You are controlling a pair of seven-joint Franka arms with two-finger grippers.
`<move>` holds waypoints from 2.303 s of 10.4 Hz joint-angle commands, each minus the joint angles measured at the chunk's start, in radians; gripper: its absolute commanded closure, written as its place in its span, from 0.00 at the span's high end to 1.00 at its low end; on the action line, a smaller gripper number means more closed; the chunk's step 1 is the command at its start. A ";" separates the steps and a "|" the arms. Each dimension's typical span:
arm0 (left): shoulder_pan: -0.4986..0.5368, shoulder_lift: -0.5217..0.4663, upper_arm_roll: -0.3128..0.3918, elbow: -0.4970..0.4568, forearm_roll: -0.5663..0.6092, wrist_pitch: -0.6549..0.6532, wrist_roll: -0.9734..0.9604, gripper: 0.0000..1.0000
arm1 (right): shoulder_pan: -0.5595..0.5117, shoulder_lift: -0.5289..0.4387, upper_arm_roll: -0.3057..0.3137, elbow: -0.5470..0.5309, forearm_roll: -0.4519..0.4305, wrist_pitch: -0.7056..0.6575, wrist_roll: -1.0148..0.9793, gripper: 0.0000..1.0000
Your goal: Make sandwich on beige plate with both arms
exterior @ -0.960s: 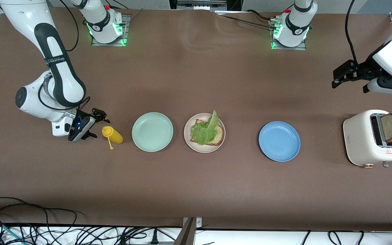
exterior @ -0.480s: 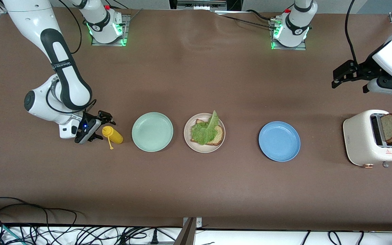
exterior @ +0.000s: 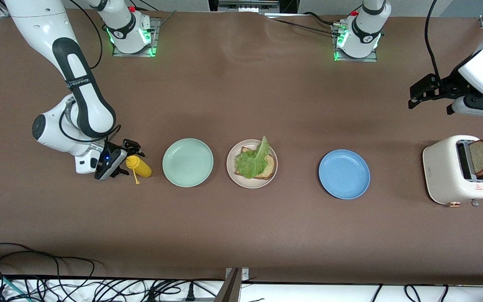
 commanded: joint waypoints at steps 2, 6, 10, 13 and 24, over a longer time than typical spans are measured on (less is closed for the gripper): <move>0.000 0.000 0.001 0.009 -0.019 -0.014 0.004 1.00 | -0.003 0.017 0.013 0.022 0.040 0.006 -0.027 1.00; 0.003 0.000 0.001 0.009 -0.019 -0.014 0.004 1.00 | -0.003 0.032 0.014 0.036 0.039 0.006 -0.027 1.00; -0.006 0.000 0.001 0.007 -0.016 -0.016 0.002 1.00 | -0.003 0.041 0.031 0.056 0.037 0.006 -0.015 1.00; -0.008 0.000 0.001 0.007 -0.016 -0.016 0.002 1.00 | -0.003 0.049 0.033 0.056 0.033 0.006 -0.019 0.90; 0.001 0.000 0.001 0.020 -0.004 -0.017 -0.005 1.00 | -0.003 0.026 0.083 0.161 -0.465 -0.007 0.328 0.00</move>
